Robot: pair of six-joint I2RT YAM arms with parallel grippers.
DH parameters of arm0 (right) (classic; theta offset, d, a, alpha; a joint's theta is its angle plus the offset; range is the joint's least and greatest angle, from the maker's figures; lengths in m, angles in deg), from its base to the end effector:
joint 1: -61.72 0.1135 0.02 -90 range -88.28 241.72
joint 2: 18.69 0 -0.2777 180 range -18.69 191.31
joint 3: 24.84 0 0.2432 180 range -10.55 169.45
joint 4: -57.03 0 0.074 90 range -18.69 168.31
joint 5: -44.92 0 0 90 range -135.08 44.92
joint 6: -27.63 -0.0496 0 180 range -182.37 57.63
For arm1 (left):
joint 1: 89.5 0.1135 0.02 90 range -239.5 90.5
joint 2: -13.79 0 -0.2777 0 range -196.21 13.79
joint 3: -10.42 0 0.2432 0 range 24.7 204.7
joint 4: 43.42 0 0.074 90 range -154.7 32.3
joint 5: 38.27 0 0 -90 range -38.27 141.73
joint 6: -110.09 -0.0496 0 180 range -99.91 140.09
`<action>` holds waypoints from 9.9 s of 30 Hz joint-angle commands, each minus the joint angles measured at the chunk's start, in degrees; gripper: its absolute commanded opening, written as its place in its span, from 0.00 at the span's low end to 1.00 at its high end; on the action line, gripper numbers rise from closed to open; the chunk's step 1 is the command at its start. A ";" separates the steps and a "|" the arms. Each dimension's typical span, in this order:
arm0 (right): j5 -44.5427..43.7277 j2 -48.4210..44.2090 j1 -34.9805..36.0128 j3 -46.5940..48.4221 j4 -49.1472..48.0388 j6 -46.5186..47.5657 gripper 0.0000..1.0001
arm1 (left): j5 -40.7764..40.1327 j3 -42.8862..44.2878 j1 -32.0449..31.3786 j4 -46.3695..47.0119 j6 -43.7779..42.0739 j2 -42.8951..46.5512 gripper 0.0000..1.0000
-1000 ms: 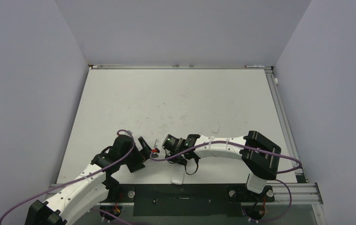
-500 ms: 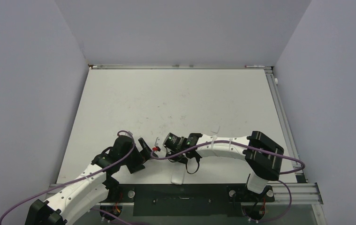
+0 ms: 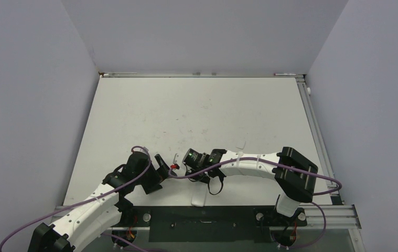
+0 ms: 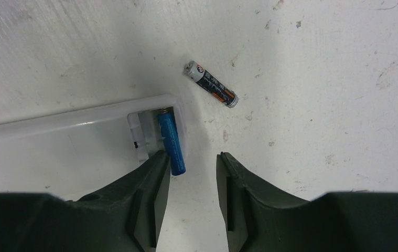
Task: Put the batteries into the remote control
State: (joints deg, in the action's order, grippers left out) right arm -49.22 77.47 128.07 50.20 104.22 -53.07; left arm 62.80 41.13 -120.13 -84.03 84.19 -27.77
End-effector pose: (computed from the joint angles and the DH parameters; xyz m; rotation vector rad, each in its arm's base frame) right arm 0.1326 0.2938 0.1872 -1.6837 2.2000 0.1655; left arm 0.1049 -0.0732 0.1560 -0.6876 2.6034 -0.8688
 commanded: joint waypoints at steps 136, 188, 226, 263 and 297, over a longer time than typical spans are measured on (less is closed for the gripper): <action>8.16 -22.31 -11.85 -24.00 -25.86 -41.98 0.26 | 2.82 10.40 -14.37 31.12 1.38 -36.51 0.13; 14.76 -13.36 -10.60 -22.36 -29.92 -42.63 0.09 | 3.19 10.34 -14.45 31.73 1.65 -37.88 0.09; 8.30 -14.38 -8.38 -16.89 -21.63 -40.13 0.22 | 3.29 10.29 -14.37 31.22 0.94 -37.65 0.07; 10.68 -11.79 -8.30 -15.58 -21.99 -40.57 0.11 | 3.34 10.91 -14.37 30.64 0.94 -37.60 0.07; 9.85 -12.75 -7.31 -13.14 -19.03 -40.44 0.09 | 3.61 11.44 -14.37 30.59 0.31 -37.72 0.07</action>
State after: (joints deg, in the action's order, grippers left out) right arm -37.73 68.34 120.31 34.44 84.90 -93.49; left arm 65.99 50.81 -134.64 -54.37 85.41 -65.52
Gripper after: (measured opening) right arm 0.087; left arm 0.071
